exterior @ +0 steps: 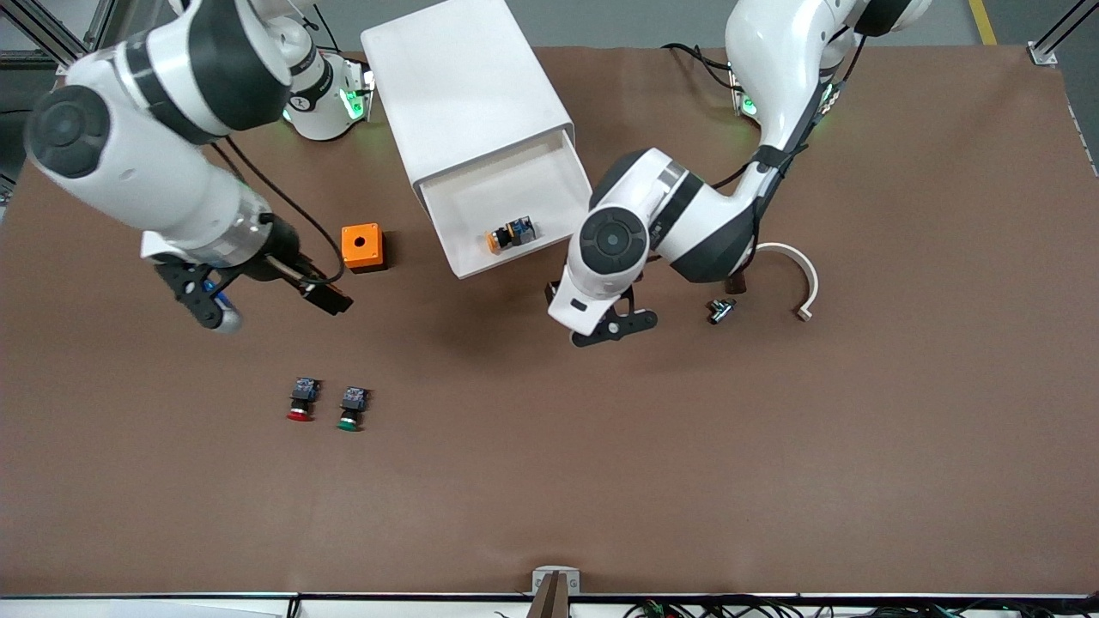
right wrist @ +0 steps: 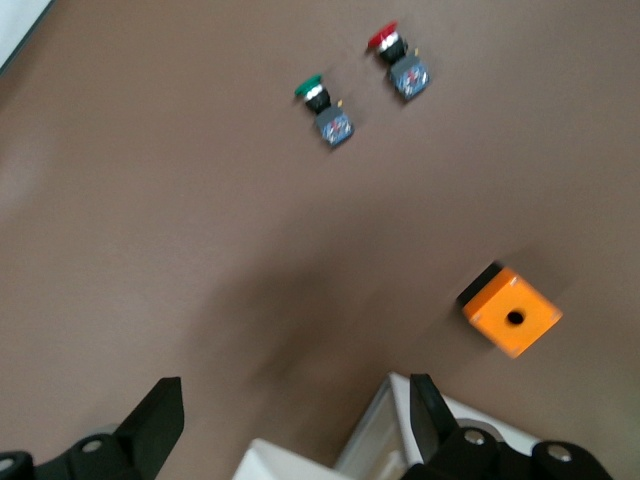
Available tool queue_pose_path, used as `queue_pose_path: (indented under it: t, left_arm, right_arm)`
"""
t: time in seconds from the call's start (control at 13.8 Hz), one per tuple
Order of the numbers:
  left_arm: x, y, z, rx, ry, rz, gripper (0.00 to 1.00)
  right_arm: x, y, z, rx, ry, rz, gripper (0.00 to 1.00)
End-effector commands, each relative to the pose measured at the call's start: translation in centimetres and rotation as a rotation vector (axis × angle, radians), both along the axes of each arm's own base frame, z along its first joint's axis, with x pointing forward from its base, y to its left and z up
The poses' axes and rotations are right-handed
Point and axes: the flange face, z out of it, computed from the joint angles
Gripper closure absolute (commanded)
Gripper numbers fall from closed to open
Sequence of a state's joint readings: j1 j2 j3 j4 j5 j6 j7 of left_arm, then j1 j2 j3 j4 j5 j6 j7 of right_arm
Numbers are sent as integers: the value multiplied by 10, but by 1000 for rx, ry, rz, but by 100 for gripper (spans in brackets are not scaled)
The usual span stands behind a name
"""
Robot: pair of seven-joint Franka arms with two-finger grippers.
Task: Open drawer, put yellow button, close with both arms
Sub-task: 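Push the drawer shut with the left gripper while the right gripper retracts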
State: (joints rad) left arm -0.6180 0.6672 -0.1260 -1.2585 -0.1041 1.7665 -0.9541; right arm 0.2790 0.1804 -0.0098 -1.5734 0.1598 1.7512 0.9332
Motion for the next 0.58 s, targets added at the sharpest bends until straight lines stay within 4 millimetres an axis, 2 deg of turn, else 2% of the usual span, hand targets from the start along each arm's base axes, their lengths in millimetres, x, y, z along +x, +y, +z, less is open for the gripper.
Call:
queue_pose_path:
  t: [0.0,0.14,0.22,0.43,0.51]
  left_arm:
    - [-22,-20,14,-9,0,21,1]
    - [-47,-43,15,-23,37,40,1]
    - [-59,-53,12,-22,54,40,1]
    - [-86,-73,8,-12,81,13,1]
    - [-104,-84,3,-7,101,1,1]
  right_arm:
    - [12,-59,14,-3,-36,109,0]
    - [16,-113,21,-17,-63,204,0]
    - [17,-133,23,-15,-76,246,0]
    - [11,-175,39,-26,-122,345,0]
    - [7,-187,44,-28,-127,373,0]
